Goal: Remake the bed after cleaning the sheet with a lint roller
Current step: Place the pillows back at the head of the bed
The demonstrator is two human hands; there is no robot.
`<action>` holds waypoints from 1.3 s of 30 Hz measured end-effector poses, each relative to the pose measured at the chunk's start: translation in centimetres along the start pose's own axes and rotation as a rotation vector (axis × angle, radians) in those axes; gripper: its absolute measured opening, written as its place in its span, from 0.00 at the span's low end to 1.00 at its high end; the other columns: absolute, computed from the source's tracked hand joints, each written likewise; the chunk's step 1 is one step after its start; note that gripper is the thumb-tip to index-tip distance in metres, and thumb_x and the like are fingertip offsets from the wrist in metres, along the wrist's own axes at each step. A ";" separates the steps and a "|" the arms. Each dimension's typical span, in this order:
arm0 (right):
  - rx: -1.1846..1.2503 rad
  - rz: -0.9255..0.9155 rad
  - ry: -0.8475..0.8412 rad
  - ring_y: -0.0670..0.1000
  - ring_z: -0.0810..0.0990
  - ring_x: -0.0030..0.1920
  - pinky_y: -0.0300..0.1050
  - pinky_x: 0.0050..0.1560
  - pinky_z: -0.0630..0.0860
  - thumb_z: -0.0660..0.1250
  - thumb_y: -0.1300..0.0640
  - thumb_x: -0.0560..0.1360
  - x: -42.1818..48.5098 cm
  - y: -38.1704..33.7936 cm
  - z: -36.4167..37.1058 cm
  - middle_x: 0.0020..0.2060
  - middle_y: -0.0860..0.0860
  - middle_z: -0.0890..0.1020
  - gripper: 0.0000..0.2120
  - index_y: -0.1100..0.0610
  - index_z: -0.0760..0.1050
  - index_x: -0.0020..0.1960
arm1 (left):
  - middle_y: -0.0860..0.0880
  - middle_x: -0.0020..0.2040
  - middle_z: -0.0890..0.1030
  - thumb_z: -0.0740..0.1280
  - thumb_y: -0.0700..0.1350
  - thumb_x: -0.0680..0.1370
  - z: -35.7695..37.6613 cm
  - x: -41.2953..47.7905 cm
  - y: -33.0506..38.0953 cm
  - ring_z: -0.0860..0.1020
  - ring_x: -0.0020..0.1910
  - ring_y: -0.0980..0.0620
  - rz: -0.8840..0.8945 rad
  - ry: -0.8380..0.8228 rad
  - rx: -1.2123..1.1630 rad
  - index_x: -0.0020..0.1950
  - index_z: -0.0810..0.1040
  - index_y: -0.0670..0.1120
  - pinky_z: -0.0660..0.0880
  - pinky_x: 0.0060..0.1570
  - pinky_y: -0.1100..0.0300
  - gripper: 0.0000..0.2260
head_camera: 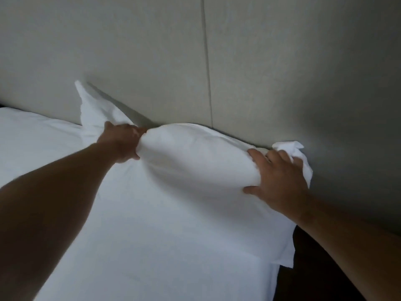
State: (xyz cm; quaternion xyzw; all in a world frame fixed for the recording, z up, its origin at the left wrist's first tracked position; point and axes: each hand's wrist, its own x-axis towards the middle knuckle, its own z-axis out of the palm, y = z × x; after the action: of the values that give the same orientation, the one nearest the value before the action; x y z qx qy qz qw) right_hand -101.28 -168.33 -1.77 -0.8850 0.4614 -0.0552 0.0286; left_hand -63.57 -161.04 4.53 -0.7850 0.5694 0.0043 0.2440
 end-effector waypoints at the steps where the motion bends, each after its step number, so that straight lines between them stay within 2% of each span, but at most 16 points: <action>1: 0.024 -0.016 0.045 0.59 0.75 0.55 0.59 0.54 0.70 0.77 0.32 0.57 0.1 -0.7 -0.4 0.51 0.51 0.78 0.44 0.44 0.66 0.68 | 0.49 0.60 0.80 0.74 0.58 0.71 -0.6 0.3 -0.6 0.77 0.60 0.45 -0.011 0.018 0.030 0.67 0.69 0.57 0.70 0.57 0.47 0.27; 4: 0.079 -0.049 0.134 0.58 0.75 0.54 0.59 0.53 0.70 0.77 0.34 0.59 0.9 -3.0 -1.1 0.50 0.52 0.78 0.40 0.45 0.69 0.67 | 0.46 0.58 0.81 0.73 0.56 0.73 -2.0 0.6 -2.9 0.79 0.57 0.41 -0.112 -0.002 -0.003 0.67 0.71 0.58 0.71 0.55 0.49 0.24; 6: 0.076 -0.060 0.136 0.58 0.75 0.54 0.59 0.53 0.69 0.78 0.36 0.60 1.4 -3.6 -0.3 0.50 0.52 0.78 0.38 0.45 0.71 0.66 | 0.47 0.57 0.80 0.75 0.52 0.72 -1.2 0.9 -3.5 0.78 0.57 0.41 -0.173 -0.037 -0.055 0.64 0.71 0.57 0.72 0.57 0.47 0.24; 8: 0.043 -0.039 0.080 0.59 0.75 0.55 0.59 0.54 0.68 0.79 0.37 0.60 1.8 -3.3 0.8 0.50 0.52 0.78 0.37 0.44 0.71 0.65 | 0.48 0.62 0.75 0.79 0.50 0.68 0.6 1.2 -2.2 0.73 0.63 0.43 -0.186 -0.114 -0.077 0.68 0.68 0.55 0.71 0.60 0.42 0.32; 11: 0.008 0.007 0.056 0.59 0.76 0.55 0.58 0.54 0.68 0.79 0.36 0.59 2.2 -2.2 0.8 0.49 0.53 0.79 0.36 0.43 0.73 0.63 | 0.48 0.72 0.66 0.80 0.49 0.66 2.5 1.7 -0.1 0.65 0.71 0.42 -0.157 -0.100 -0.064 0.79 0.53 0.54 0.66 0.65 0.32 0.49; 13: -0.025 0.019 0.068 0.59 0.75 0.56 0.58 0.54 0.68 0.78 0.36 0.60 2.6 -1.9 0.0 0.51 0.53 0.79 0.35 0.43 0.72 0.63 | 0.49 0.76 0.60 0.80 0.48 0.67 2.6 1.9 -0.3 0.58 0.76 0.42 -0.175 -0.055 -0.096 0.79 0.49 0.58 0.59 0.66 0.25 0.52; 15: -0.040 0.049 0.065 0.59 0.73 0.58 0.58 0.55 0.67 0.76 0.35 0.59 2.8 -1.7 -0.2 0.55 0.54 0.76 0.38 0.42 0.69 0.66 | 0.50 0.79 0.50 0.81 0.50 0.66 2.9 1.8 -0.9 0.46 0.79 0.41 -0.253 -0.071 -0.108 0.79 0.44 0.63 0.55 0.66 0.22 0.55; 16: -0.037 0.066 0.044 0.59 0.71 0.59 0.59 0.56 0.67 0.76 0.34 0.59 2.7 -1.7 -0.1 0.57 0.54 0.74 0.41 0.41 0.66 0.68 | 0.51 0.80 0.45 0.81 0.51 0.66 3.1 1.6 -0.9 0.42 0.79 0.40 -0.297 -0.113 -0.118 0.79 0.41 0.64 0.56 0.66 0.22 0.57; 18: -0.025 0.065 -0.028 0.58 0.69 0.62 0.62 0.59 0.66 0.74 0.32 0.59 2.4 -1.6 0.7 0.61 0.54 0.71 0.45 0.40 0.61 0.71 | 0.51 0.79 0.42 0.82 0.51 0.63 3.4 1.0 -0.8 0.40 0.78 0.38 -0.335 -0.171 -0.203 0.78 0.40 0.65 0.60 0.65 0.24 0.60; 20: -0.014 0.043 -0.094 0.57 0.68 0.64 0.62 0.61 0.65 0.73 0.31 0.59 2.3 -0.9 1.2 0.63 0.52 0.70 0.47 0.39 0.58 0.73 | 0.50 0.79 0.42 0.83 0.52 0.62 3.4 0.3 -0.6 0.42 0.78 0.40 -0.320 -0.170 -0.286 0.79 0.41 0.63 0.62 0.68 0.29 0.60; 22: 0.012 0.014 -0.137 0.56 0.66 0.67 0.61 0.64 0.64 0.74 0.32 0.61 1.6 0.0 0.3 0.66 0.51 0.69 0.48 0.39 0.57 0.75 | 0.48 0.81 0.44 0.82 0.54 0.64 3.4 -1.2 -0.4 0.44 0.79 0.41 -0.309 -0.141 -0.366 0.81 0.43 0.58 0.60 0.74 0.37 0.58; 27: 0.084 0.001 -0.119 0.56 0.63 0.74 0.55 0.69 0.68 0.73 0.46 0.70 -7.4 1.4 -3.7 0.74 0.53 0.62 0.40 0.48 0.60 0.77 | 0.41 0.78 0.61 0.77 0.54 0.71 4.3 -10.9 5.7 0.59 0.78 0.43 -0.183 -0.019 -0.675 0.81 0.54 0.43 0.59 0.75 0.52 0.47; 31: 0.199 0.258 -0.180 0.58 0.59 0.76 0.58 0.72 0.67 0.73 0.45 0.72 -20.3 1.8 -8.1 0.77 0.54 0.59 0.37 0.50 0.63 0.76 | 0.39 0.72 0.71 0.75 0.55 0.74 5.7 -23.2 14.7 0.68 0.72 0.45 -0.101 -0.189 -0.842 0.78 0.62 0.44 0.62 0.69 0.60 0.38; 34: 0.233 0.472 -0.204 0.55 0.57 0.78 0.54 0.74 0.63 0.72 0.44 0.74 -31.7 3.6 -12.9 0.77 0.52 0.58 0.36 0.49 0.62 0.77 | 0.45 0.66 0.78 0.73 0.57 0.75 7.0 -31.2 21.6 0.76 0.65 0.48 0.022 -0.346 -0.891 0.72 0.71 0.46 0.67 0.63 0.62 0.30; 36: 0.261 0.607 -0.214 0.54 0.60 0.76 0.51 0.73 0.63 0.71 0.43 0.74 -39.1 5.5 -17.1 0.76 0.51 0.60 0.34 0.48 0.62 0.76 | 0.49 0.64 0.78 0.72 0.56 0.76 6.7 -35.6 26.9 0.77 0.62 0.50 0.150 -0.445 -0.898 0.69 0.74 0.48 0.71 0.59 0.61 0.24; 39: 0.220 0.817 -0.174 0.52 0.70 0.71 0.46 0.70 0.66 0.72 0.42 0.73 -50.2 8.7 -24.7 0.72 0.51 0.68 0.32 0.48 0.67 0.74 | 0.52 0.64 0.78 0.67 0.58 0.79 2.5 -41.4 35.1 0.75 0.64 0.52 0.471 -0.489 -0.808 0.66 0.77 0.48 0.69 0.63 0.60 0.20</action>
State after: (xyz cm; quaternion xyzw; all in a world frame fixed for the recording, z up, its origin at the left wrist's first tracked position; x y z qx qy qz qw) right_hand -139.93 -132.11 18.28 -0.6227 0.7611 -0.0135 0.1811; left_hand -108.84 -131.33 0.81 -0.6433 0.6097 0.4613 0.0401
